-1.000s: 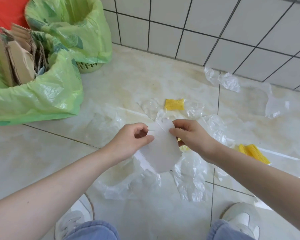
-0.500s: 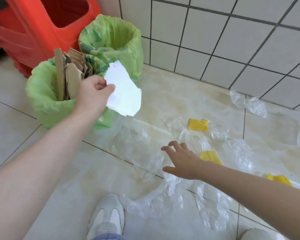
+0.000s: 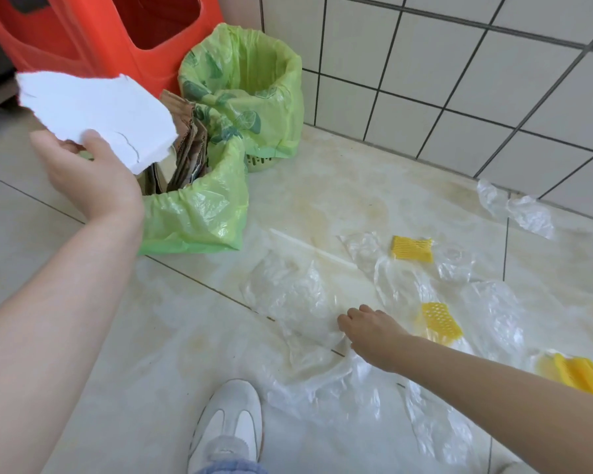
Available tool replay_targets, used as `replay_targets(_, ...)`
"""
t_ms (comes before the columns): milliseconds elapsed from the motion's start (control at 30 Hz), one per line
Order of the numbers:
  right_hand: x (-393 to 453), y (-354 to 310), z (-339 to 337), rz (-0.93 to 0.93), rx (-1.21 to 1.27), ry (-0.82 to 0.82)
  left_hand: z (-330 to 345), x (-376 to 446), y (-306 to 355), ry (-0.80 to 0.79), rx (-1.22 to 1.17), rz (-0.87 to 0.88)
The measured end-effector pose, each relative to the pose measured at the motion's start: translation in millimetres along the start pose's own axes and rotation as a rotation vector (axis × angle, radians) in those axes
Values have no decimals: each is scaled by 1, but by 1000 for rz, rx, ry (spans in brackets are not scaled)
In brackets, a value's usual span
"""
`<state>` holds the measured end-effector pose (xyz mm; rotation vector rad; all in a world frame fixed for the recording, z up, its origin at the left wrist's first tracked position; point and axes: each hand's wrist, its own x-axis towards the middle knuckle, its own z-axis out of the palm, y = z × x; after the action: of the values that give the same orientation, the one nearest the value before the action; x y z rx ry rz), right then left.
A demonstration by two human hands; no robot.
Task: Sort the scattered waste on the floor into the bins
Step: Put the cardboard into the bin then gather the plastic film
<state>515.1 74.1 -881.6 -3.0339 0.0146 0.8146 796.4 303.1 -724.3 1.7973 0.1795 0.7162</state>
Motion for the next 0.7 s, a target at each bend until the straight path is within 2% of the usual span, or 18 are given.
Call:
replay_targets(100, 2, -3, 1, -37, -55, -10, -5, 9, -4, 37, 1, -31)
replay_targets(233, 2, -6, -4, -47, -13, -4, 0, -9, 10, -122, -123, -80)
replay_targets(367, -4, -12, -12, -32, 87, 1, 4, -20, 11, -171, -253, -149)
replay_targets(533, -12, -22, -13, -72, 39, -31, 0, -7, 14, -49, -255, -50)
replay_targets(633, -13, -23, -5, -116, -57, -70, -3, -4, 23, 72, -190, 92)
replay_targets(700, -14, -23, -1, -134, -127, -61, -5, -3, 20, 97, -107, 120)
